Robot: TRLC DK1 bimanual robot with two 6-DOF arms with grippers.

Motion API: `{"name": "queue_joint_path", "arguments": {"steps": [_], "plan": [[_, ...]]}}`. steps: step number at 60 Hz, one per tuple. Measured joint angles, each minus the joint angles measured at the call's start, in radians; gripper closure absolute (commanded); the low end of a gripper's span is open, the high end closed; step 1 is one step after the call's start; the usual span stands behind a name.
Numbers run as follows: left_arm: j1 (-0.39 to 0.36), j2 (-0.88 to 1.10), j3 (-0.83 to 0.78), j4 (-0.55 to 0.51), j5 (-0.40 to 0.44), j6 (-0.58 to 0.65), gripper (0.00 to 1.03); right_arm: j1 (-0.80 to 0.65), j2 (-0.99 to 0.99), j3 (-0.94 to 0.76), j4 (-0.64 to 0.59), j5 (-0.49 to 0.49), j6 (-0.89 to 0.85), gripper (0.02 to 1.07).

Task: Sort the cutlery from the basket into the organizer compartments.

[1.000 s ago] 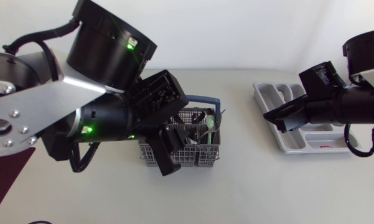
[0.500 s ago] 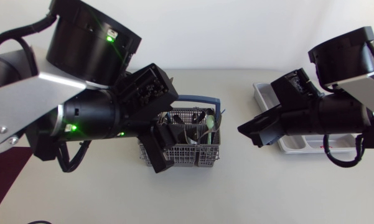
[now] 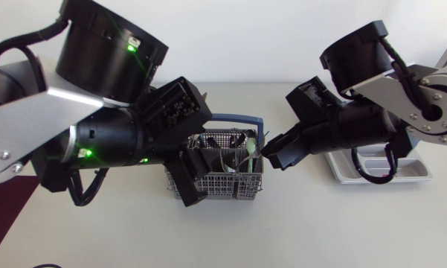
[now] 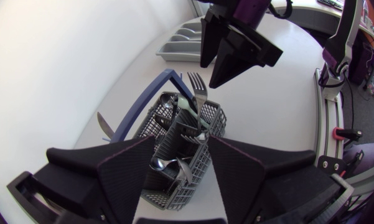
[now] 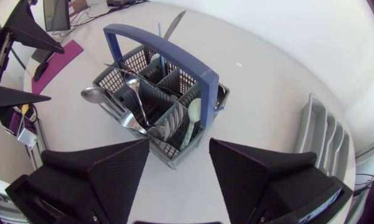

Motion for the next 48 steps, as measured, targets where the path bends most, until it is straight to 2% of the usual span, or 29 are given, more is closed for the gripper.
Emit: {"name": "queue_joint_path", "arguments": {"steps": [12, 30, 44, 48], "plan": [[0.008, -0.002, -0.006, 0.000, 0.000, 0.001, 0.43, 0.013, 0.062, 0.043, 0.001, 0.018, 0.003, 0.49], [0.025, -0.008, -0.020, 0.000, 0.001, 0.002, 0.43, 0.019, 0.145, 0.079, 0.004, 0.036, 0.004, 0.80], [0.031, -0.017, -0.026, 0.013, 0.001, 0.002, 0.43, 0.026, 0.169, 0.108, -0.005, 0.040, 0.007, 0.97], [0.031, -0.017, -0.031, 0.012, 0.002, 0.002, 0.43, 0.026, 0.173, 0.117, -0.011, 0.041, 0.007, 0.98]]}}
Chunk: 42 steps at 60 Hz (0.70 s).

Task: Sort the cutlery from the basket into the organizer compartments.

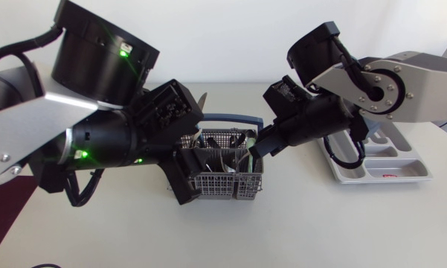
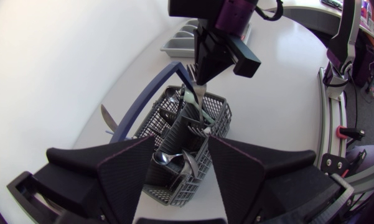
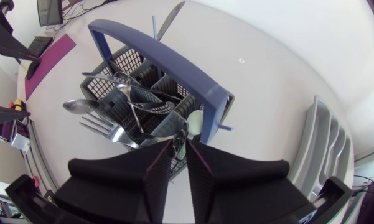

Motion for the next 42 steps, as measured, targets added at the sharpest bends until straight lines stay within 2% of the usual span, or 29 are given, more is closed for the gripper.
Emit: {"name": "queue_joint_path", "arguments": {"steps": [21, 42], "plan": [[0.004, -0.008, -0.009, 0.016, 0.000, 0.008, 0.43, 0.029, 0.004, 0.024, -0.019, 0.018, 0.003, 1.00], [0.014, -0.012, -0.029, 0.034, 0.003, 0.026, 0.43, 0.113, -0.013, 0.074, -0.075, 0.107, -0.047, 1.00]]}}
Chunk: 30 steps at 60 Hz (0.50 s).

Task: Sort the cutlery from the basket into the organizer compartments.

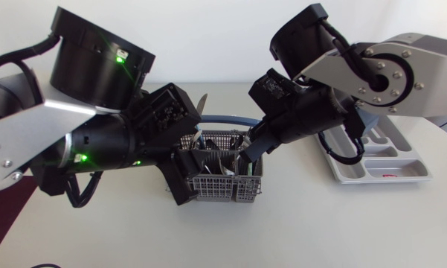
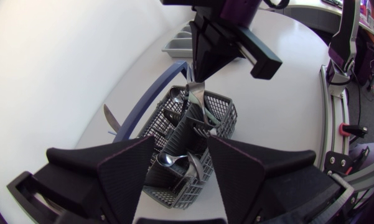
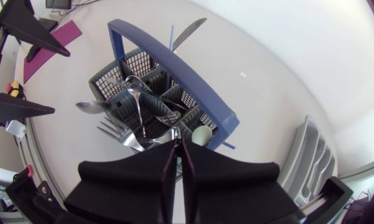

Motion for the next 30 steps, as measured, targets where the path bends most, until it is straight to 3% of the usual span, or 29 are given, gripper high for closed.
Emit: {"name": "queue_joint_path", "arguments": {"steps": [30], "plan": [[0.011, -0.001, 0.000, 0.026, 0.001, 0.016, 0.43, 0.011, -0.116, 0.070, -0.051, 0.024, -0.132, 1.00]]}}
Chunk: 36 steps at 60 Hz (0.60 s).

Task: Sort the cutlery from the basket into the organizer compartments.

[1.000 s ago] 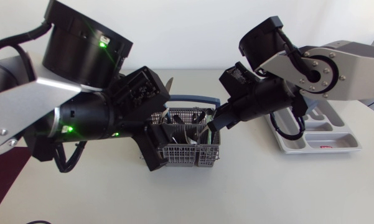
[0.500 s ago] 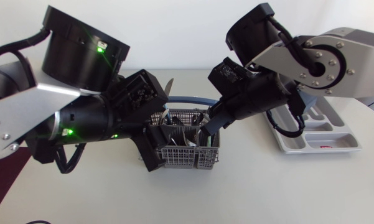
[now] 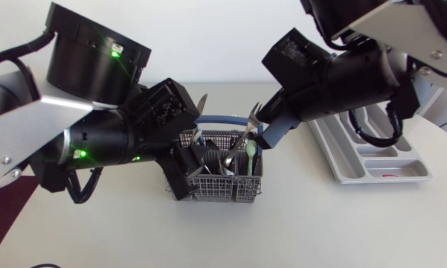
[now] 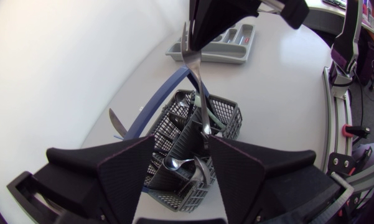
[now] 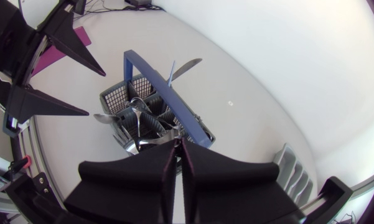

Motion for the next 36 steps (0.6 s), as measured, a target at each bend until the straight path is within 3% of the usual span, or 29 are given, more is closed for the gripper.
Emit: {"name": "queue_joint_path", "arguments": {"steps": [14, 36], "plan": [[0.002, 0.000, 0.010, 0.000, 0.034, 0.004, 0.43, 0.001, -0.123, 0.000, 0.008, 0.040, -0.088, 1.00], [0.004, 0.072, 0.126, 0.000, 0.248, 0.003, 0.38, 0.032, -0.318, -0.114, 0.029, -0.019, -0.210, 1.00]]}}
